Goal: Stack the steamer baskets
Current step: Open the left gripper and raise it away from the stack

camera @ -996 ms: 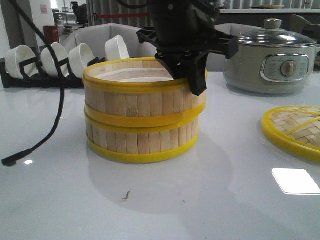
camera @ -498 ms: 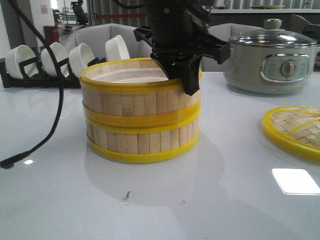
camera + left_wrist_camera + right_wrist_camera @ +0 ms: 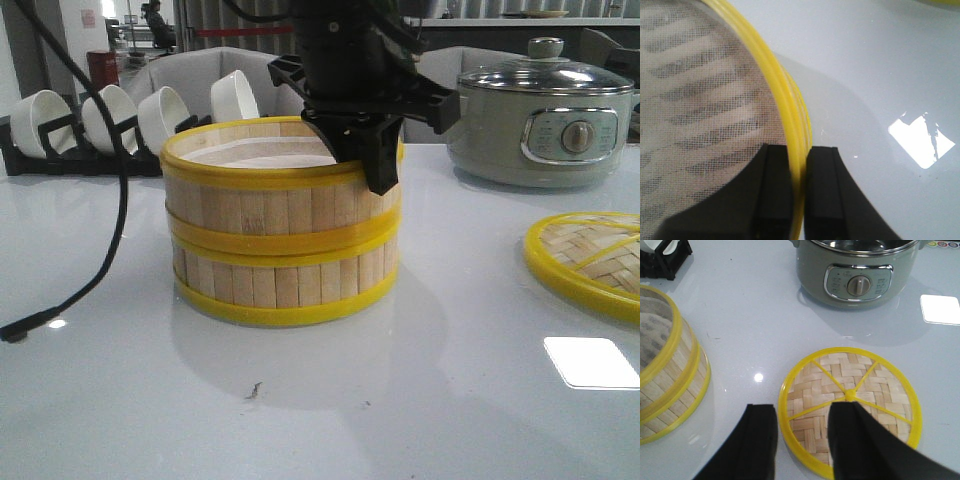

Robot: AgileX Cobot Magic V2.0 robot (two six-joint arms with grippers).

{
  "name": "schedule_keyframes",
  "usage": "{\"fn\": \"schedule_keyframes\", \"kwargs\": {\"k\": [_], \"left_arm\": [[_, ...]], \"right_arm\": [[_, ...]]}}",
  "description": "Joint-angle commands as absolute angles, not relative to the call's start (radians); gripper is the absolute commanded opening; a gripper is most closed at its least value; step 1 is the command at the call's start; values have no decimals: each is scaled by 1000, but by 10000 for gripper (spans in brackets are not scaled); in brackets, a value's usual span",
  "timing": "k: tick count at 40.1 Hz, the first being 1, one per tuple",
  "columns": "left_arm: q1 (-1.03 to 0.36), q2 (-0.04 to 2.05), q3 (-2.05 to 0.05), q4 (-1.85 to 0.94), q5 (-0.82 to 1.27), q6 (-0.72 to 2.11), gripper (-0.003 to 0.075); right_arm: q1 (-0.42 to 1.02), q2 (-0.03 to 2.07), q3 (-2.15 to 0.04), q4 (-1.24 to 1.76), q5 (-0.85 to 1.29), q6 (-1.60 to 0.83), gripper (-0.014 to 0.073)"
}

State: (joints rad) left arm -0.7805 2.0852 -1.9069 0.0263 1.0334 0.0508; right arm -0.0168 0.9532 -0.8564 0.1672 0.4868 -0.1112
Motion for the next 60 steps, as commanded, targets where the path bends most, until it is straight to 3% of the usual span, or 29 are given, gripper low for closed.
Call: {"fn": "schedule_keyframes", "kwargs": {"k": [1, 7, 11, 25, 29, 32, 38, 49, 60], "left_arm": [[-784, 2016, -1948, 45, 993, 54, 148], [-784, 2016, -1948, 45, 989, 54, 356], [-784, 2016, -1948, 45, 989, 54, 449], [-784, 2016, -2100, 48, 1053, 0, 462], [-784, 2016, -2213, 118, 1095, 0, 439], [-784, 2011, -2284, 221, 1132, 0, 373], [-735, 1930, -2307, 403, 1152, -47, 76], [-425, 1679, -2195, 257, 1159, -52, 95], [-108, 1320, -1815, 121, 1042, -52, 95]], "right_arm": [[-21, 944, -896, 160, 409, -116, 367], [-21, 944, -896, 160, 409, -116, 367], [-21, 944, -896, 160, 409, -116, 367], [-21, 944, -896, 160, 410, -116, 367], [-21, 944, -896, 160, 410, -116, 367], [-21, 944, -896, 160, 410, -116, 367], [-21, 944, -896, 160, 410, -116, 367], [-21, 964, -896, 160, 410, -116, 367], [-21, 976, -896, 160, 389, -116, 367]]}}
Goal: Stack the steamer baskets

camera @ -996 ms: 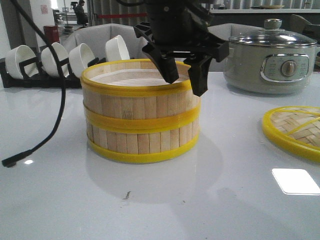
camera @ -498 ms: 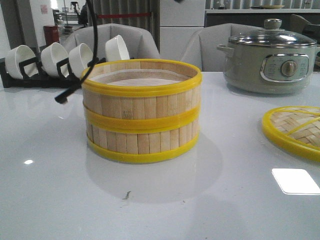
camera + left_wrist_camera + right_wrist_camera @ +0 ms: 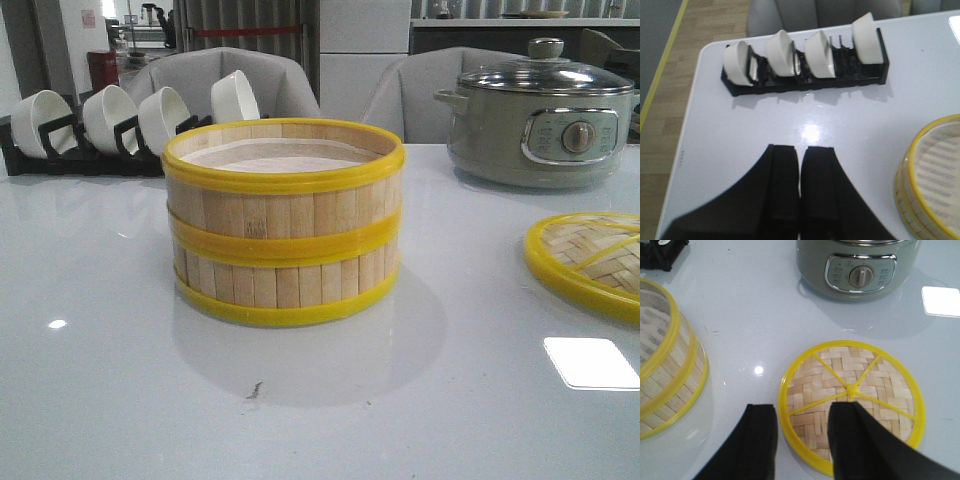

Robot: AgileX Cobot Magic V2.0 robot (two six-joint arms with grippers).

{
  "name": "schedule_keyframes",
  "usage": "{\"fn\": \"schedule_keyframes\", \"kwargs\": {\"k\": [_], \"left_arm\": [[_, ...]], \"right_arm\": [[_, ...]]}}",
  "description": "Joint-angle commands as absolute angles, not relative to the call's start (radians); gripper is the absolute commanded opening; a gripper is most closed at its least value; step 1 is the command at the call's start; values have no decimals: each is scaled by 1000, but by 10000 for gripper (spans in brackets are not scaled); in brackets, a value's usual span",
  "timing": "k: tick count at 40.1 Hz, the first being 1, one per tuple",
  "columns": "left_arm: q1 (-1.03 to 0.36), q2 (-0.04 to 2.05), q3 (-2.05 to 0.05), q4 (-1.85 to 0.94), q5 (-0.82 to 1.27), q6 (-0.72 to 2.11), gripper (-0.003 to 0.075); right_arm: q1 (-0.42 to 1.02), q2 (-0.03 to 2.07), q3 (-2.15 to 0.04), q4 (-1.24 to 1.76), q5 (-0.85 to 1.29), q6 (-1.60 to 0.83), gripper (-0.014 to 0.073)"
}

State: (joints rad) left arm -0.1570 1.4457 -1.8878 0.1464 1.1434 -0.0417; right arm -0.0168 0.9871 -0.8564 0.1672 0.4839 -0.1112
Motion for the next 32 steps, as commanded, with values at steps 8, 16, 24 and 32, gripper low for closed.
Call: {"fn": "schedule_keyframes", "kwargs": {"k": [8, 16, 24, 32], "left_arm": [[-101, 1053, -1556, 69, 925, -54, 95], [-187, 864, -1329, 59, 903, -54, 95], [-199, 690, -1107, 59, 833, -61, 95], [-199, 580, -885, 19, 721, -97, 95]], "right_arm": [[-21, 976, -896, 171, 366, -116, 367], [-21, 976, -896, 213, 372, -116, 367], [-21, 976, -896, 255, 382, -116, 366], [-21, 976, -896, 255, 389, -116, 366]]}}
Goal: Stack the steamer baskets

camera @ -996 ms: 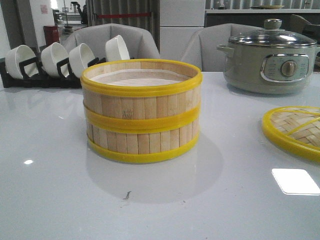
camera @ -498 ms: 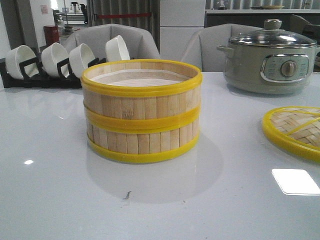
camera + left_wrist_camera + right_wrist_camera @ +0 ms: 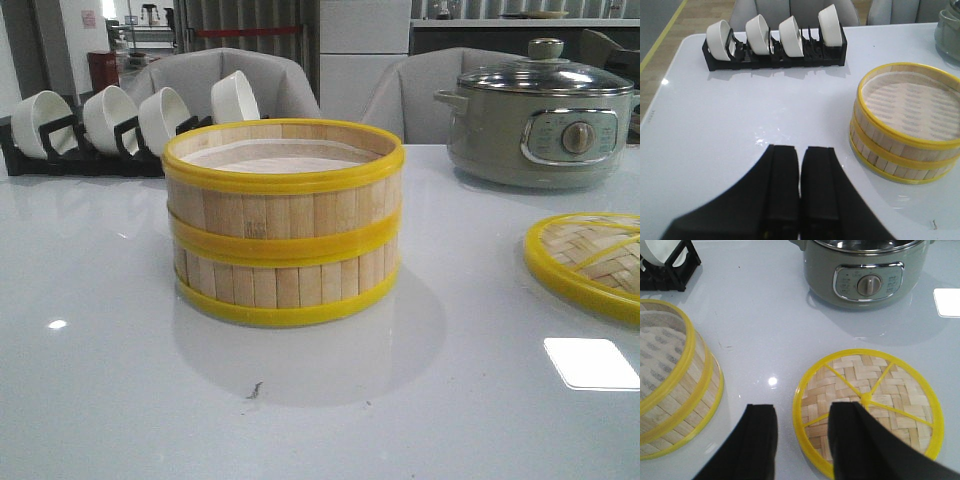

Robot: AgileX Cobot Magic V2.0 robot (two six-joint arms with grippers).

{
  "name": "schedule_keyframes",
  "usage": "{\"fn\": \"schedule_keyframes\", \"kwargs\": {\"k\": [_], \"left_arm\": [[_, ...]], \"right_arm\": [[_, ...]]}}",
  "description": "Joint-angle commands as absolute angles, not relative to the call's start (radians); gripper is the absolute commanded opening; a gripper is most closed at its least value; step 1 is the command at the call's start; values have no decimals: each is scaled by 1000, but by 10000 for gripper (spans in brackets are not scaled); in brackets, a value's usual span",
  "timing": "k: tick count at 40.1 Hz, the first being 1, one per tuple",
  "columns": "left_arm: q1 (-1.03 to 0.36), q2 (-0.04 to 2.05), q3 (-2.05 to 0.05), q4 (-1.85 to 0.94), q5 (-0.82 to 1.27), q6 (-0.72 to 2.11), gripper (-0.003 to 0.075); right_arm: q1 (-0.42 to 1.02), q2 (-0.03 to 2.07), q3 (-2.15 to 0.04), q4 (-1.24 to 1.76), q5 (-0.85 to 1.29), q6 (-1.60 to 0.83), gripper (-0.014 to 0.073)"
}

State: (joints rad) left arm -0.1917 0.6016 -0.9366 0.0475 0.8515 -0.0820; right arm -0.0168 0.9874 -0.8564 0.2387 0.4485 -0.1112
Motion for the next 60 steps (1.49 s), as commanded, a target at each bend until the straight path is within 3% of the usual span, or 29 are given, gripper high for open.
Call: {"fn": "schedule_keyframes", "kwargs": {"k": [1, 9, 19, 22, 26, 29, 41, 50, 60], "left_arm": [[-199, 573, -864, 0, 709, -97, 95], [-199, 565, -689, -50, 603, -97, 95], [-199, 565, -638, -48, 541, -97, 95], [-199, 565, -638, -37, 532, -97, 95], [-199, 565, -638, -8, 542, -97, 95], [-199, 565, -638, 0, 544, -97, 95], [-199, 565, -638, 0, 544, -97, 95], [-199, 565, -638, 0, 544, -97, 95], [-199, 565, -638, 0, 544, -97, 95]], "right_arm": [[-21, 976, -896, 255, 389, -116, 366], [-21, 976, -896, 255, 392, -116, 366], [-21, 994, -896, 255, 391, -116, 361], [-21, 1006, -896, 255, 413, -116, 275], [-21, 1020, -896, 255, 452, -116, 6], [-21, 1032, -896, 254, 454, -116, 56], [-21, 1069, -896, 250, 456, -116, 62], [-21, 1100, -896, 250, 485, -117, 338], [-21, 1138, -896, 250, 486, -117, 345]]}}
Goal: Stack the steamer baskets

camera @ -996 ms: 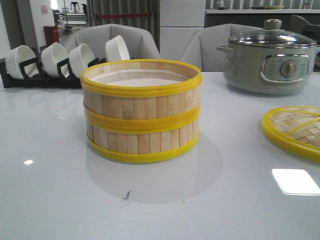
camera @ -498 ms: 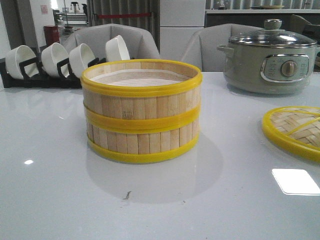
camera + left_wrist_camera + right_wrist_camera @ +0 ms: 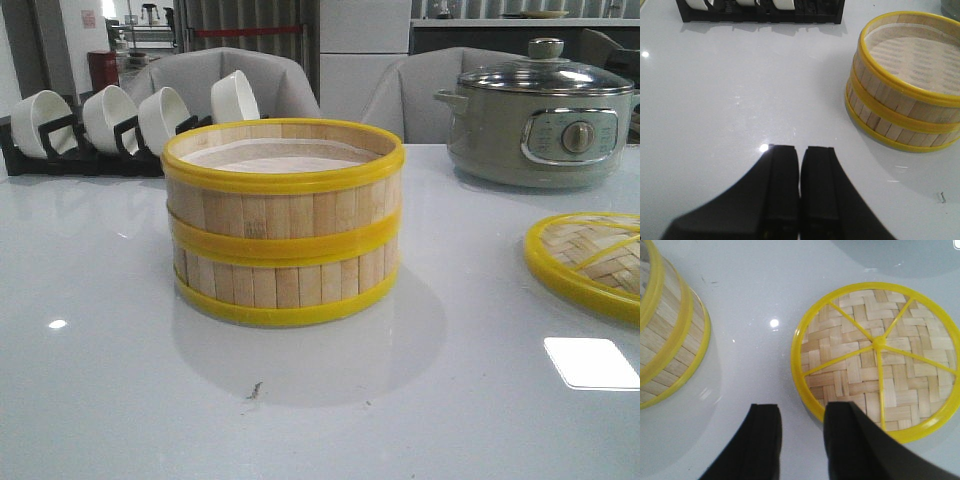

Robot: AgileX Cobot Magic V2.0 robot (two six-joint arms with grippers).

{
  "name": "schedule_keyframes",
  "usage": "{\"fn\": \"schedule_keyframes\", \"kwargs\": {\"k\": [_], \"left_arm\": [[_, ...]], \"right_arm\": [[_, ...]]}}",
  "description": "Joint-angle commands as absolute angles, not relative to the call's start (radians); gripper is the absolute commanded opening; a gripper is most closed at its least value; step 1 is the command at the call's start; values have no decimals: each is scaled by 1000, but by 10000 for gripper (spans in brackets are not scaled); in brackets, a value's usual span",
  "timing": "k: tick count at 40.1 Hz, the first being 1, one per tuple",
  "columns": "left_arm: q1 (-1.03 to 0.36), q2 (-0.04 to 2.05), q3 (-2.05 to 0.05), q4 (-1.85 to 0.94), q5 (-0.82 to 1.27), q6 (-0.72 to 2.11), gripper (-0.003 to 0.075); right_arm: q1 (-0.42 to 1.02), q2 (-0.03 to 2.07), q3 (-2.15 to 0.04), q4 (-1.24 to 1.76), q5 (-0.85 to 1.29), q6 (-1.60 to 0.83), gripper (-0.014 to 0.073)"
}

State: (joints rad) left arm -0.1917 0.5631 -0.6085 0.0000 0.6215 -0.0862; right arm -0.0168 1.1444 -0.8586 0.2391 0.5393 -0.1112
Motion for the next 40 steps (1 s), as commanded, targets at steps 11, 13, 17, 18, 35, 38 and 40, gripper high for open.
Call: {"fn": "schedule_keyframes", "kwargs": {"k": [11, 13, 17, 18, 35, 38, 40], "left_arm": [[-199, 565, -638, 0, 544, -97, 95], [-199, 565, -638, 0, 544, -97, 95], [-199, 565, -638, 0, 544, -97, 95], [-199, 565, -638, 0, 544, -97, 95], [-199, 565, -638, 0, 544, -97, 95], [-199, 565, -638, 0, 544, -97, 95], [-199, 565, -638, 0, 544, -97, 95]], "right_arm": [[-21, 1227, -898, 250, 477, -117, 345], [-21, 1247, -900, 248, 471, -117, 345], [-21, 1290, -907, 228, 457, -117, 345], [-24, 1299, -913, 218, 457, -117, 345], [-169, 1563, -1166, 210, 578, -117, 344], [-169, 1611, -1228, 210, 618, -117, 344], [-169, 1643, -1263, 210, 643, -117, 344]]}}
